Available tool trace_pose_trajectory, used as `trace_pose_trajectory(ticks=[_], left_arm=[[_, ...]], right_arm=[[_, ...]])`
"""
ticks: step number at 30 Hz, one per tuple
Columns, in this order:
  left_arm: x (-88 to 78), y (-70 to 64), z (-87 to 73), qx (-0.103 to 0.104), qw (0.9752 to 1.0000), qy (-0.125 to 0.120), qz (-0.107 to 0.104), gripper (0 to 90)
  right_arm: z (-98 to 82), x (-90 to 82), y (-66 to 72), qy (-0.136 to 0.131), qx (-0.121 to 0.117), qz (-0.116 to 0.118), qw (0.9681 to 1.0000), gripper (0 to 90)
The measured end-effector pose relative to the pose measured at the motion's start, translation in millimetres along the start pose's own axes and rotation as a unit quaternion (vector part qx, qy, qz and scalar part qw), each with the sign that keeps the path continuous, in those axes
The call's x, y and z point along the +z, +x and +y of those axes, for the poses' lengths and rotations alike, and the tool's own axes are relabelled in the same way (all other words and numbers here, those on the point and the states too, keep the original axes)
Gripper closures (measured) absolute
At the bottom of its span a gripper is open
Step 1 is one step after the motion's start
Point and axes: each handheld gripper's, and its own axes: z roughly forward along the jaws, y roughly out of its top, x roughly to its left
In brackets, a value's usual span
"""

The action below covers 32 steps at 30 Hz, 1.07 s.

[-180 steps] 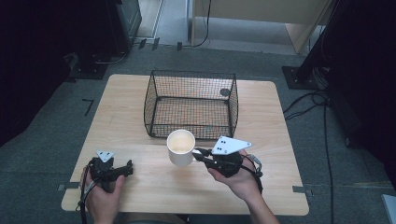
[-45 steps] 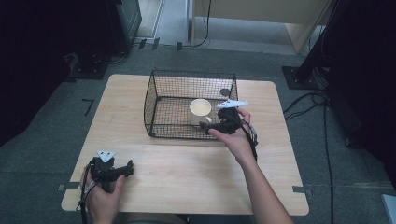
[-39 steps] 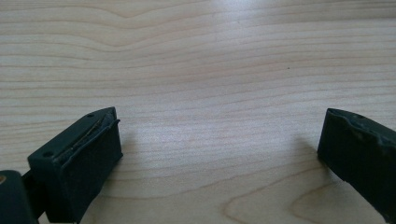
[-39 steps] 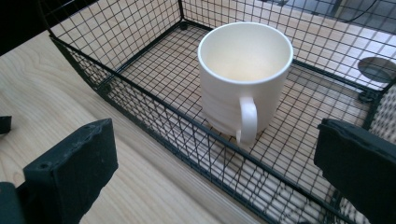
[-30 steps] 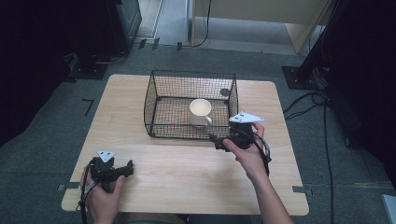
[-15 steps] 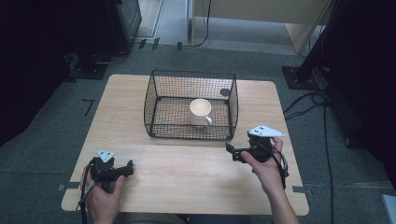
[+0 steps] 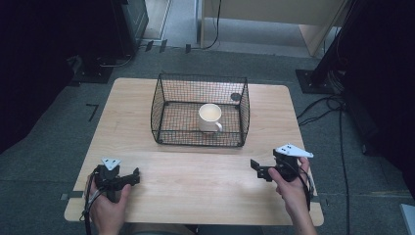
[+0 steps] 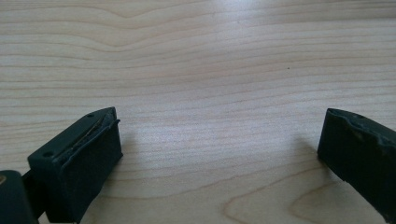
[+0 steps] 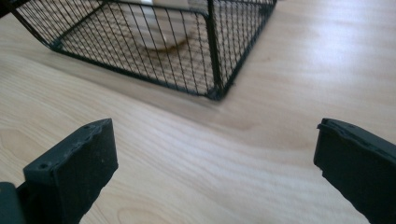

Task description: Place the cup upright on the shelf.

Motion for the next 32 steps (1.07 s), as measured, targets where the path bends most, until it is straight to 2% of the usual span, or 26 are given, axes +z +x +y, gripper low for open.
trace_pose_trajectory(ticks=[7,13,16,19,20,22,23,24,32], left_arm=[[0.0,-0.1,0.0,0.0,1.0,0.0,0.0,0.0],[-0.1,0.0,0.1,0.0,1.0,0.0,0.0,0.0],[0.0,0.0,0.0,0.0,1.0,0.0,0.0,0.0],[0.0,0.0,0.1,0.0,1.0,0.0,0.0,0.0],[0.0,0.0,0.0,0.0,1.0,0.0,0.0,0.0],[-0.1,-0.1,0.0,0.0,1.0,0.0,0.0,0.0],[0.0,0.0,-0.1,0.0,1.0,0.0,0.0,0.0],[0.0,0.0,0.0,0.0,1.0,0.0,0.0,0.0],[0.3,0.2,0.3,0.002,1.0,0.0,-0.002,0.0]], right_arm=[[-30.2,-4.8,-20.5,0.011,0.026,-0.015,0.9995,0.0],[-57.9,-12.1,-39.0,0.023,0.044,-0.049,0.9976,0.0],[-70.9,-16.6,-47.4,0.032,0.054,-0.072,0.9954,0.0],[-85.6,-21.6,-54.3,0.044,0.058,-0.113,0.9909,0.0],[-90.1,-22.6,-56.6,0.049,0.065,-0.115,0.99,0.0],[-94.7,-25.2,-56.8,0.047,0.052,-0.128,0.9893,0.0],[-96.4,-25.4,-55.6,0.057,0.036,-0.145,0.9872,0.0],[-97.1,-25.7,-54.9,0.061,0.027,-0.152,0.9862,0.0],[-96.8,-25.2,-55.4,0.062,0.02,-0.141,0.9879,0.0]])
